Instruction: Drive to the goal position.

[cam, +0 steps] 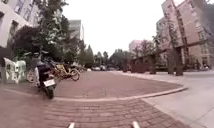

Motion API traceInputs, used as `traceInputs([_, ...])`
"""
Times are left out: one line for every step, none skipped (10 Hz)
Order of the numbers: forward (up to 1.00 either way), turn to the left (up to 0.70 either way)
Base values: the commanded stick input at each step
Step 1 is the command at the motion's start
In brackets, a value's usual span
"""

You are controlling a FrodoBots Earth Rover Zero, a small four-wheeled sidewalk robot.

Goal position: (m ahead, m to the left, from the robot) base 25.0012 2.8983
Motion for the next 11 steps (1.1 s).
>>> traceInputs([0.7, 0.0])
traceInputs([0.7, 0.0])
traceInputs([0.7, 0.02])
traceInputs([0.7, 0.11])
traceInputs([0.7, 0.14])
traceInputs([0.7, 0.14])
traceInputs([0.7, 0.14])
traceInputs([0.7, 0.0])
traceInputs([0.7, 0.0])
traceInputs([0.7, 0.0])
traceInputs([0.7, 0.0])
